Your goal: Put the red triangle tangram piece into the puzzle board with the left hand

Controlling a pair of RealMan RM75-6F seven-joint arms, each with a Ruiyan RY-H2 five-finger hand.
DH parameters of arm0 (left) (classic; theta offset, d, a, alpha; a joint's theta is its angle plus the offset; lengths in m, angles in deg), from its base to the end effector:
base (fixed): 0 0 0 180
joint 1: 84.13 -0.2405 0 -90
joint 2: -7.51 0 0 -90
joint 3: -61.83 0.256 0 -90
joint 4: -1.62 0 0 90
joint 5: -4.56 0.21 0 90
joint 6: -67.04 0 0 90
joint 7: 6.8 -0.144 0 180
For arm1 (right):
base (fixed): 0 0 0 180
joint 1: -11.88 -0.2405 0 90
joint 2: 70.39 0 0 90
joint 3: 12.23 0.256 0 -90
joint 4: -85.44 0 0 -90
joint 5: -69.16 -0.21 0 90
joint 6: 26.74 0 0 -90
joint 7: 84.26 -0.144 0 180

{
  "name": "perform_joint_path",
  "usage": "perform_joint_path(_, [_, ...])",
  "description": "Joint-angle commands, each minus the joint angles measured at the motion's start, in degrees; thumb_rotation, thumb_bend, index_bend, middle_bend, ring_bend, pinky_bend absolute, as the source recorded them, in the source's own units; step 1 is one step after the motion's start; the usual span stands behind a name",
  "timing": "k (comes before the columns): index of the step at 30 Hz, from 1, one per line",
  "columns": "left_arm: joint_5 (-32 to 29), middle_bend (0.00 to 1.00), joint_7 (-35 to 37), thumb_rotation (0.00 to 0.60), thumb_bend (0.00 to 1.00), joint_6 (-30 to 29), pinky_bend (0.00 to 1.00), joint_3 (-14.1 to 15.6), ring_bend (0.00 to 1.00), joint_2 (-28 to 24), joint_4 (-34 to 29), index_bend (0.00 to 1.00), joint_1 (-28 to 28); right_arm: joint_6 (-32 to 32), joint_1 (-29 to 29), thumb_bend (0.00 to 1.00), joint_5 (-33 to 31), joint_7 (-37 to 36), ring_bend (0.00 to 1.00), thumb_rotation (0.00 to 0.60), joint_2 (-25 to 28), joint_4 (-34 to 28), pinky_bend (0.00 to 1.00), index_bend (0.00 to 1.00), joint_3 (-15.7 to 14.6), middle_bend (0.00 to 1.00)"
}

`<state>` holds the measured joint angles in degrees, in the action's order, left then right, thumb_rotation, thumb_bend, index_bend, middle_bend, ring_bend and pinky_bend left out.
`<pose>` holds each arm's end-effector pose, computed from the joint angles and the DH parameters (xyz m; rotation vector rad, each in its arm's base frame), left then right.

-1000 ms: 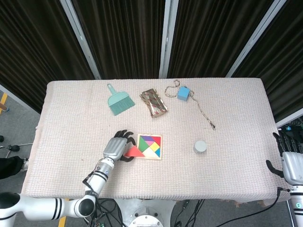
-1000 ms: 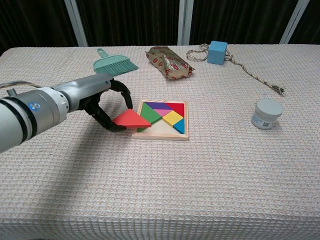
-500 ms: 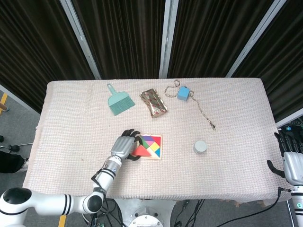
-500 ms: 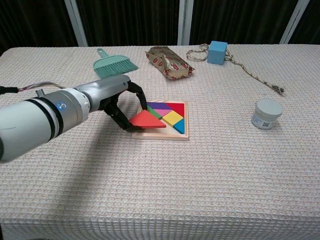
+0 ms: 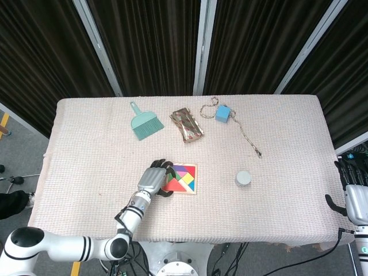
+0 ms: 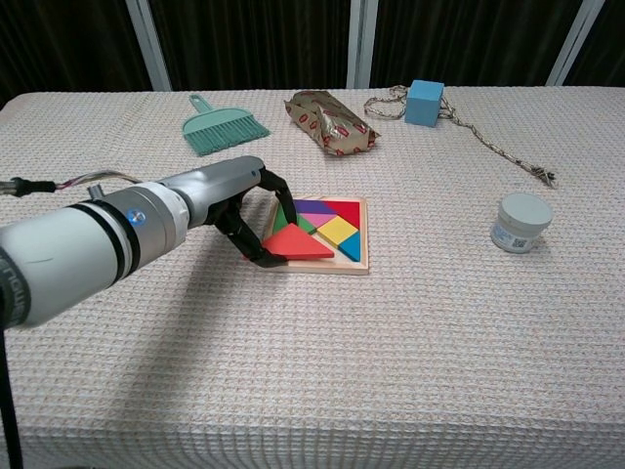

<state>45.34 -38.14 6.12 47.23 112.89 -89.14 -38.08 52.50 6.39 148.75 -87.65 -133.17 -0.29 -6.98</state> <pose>-0.0780 0.2977 -0.0941 -1.7613 -1.3818 -0.9249 -0.3499 -0.1944 0.1811 1.3204 -0.9244 0.7783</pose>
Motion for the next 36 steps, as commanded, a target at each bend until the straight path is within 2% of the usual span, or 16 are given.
perform_joint_path(1, [0.20, 0.14, 0.22, 0.600, 0.22, -0.13, 0.07, 0.07, 0.00, -0.05, -0.04, 0.37, 0.03, -0.02, 0.00, 0.22, -0.02, -0.05, 0.00, 0.600, -0.04, 0.06, 0.00, 0.00, 0.01, 0.00])
perform_joint_path(3, [0.35, 0.14, 0.48, 0.600, 0.22, -0.06, 0.07, 0.12, 0.00, -0.12, -0.07, 0.34, 0.05, 0.02, 0.01, 0.22, 0.00, -0.06, 0.00, 0.600, -0.06, 0.10, 0.00, 0.00, 0.03, 0.00])
perform_joint_path(7, [0.90, 0.14, 1.02, 0.600, 0.21, -0.15, 0.07, 0.36, 0.00, -0.28, -0.23, 0.20, 0.00, 0.18, 0.04, 0.22, 0.07, -0.03, 0.00, 0.600, -0.01, 0.04, 0.00, 0.00, 0.08, 0.00])
perform_joint_path(12, [1.22, 0.14, 1.13, 0.600, 0.20, -0.57, 0.07, 0.62, 0.00, -1.05, -0.96, 0.18, -0.19, 0.28, 0.07, 0.22, 0.14, -0.06, 0.00, 0.600, -0.01, 0.00, 0.00, 0.00, 0.11, 0.00])
perform_joint_path(14, [1.43, 0.14, 1.00, 0.600, 0.20, -1.41, 0.07, 0.71, 0.00, -2.19, -2.22, 0.20, -0.61, 0.29, 0.07, 0.22, 0.16, -0.08, 0.00, 0.600, -0.01, 0.00, 0.00, 0.00, 0.12, 0.00])
perform_joint_path(22, [2.29, 0.14, 0.20, 0.600, 0.20, -5.15, 0.07, 1.77, 0.00, -9.31, -9.64, 0.36, -3.26, -0.05, -0.16, 0.22, 0.26, -0.02, 0.00, 0.600, -0.36, 0.23, 0.00, 0.00, 0.09, 0.00])
perform_joint_path(27, [1.27, 0.14, 1.07, 0.600, 0.20, -4.74, 0.07, 2.16, 0.00, -10.11, -8.22, 0.36, -3.86, 0.05, -0.29, 0.22, 0.43, 0.40, 0.00, 0.600, -0.43, -0.07, 0.00, 0.00, 0.15, 0.00])
perform_joint_path(31, [0.86, 0.14, 1.81, 0.600, 0.20, -3.68, 0.08, 2.74, 0.00, -9.36, -6.51, 0.44, -3.87, -0.33, -0.33, 0.22, 0.02, 0.57, 0.00, 0.600, -0.38, -0.13, 0.00, 0.00, 0.16, 0.00])
perform_joint_path(36, [0.92, 0.14, 1.99, 0.600, 0.18, -3.66, 0.08, 2.74, 0.00, -7.87, -4.20, 0.46, -3.61, -0.60, -0.29, 0.22, -0.26, 0.29, 0.00, 0.600, -0.48, 0.24, 0.00, 0.00, 0.11, 0.00])
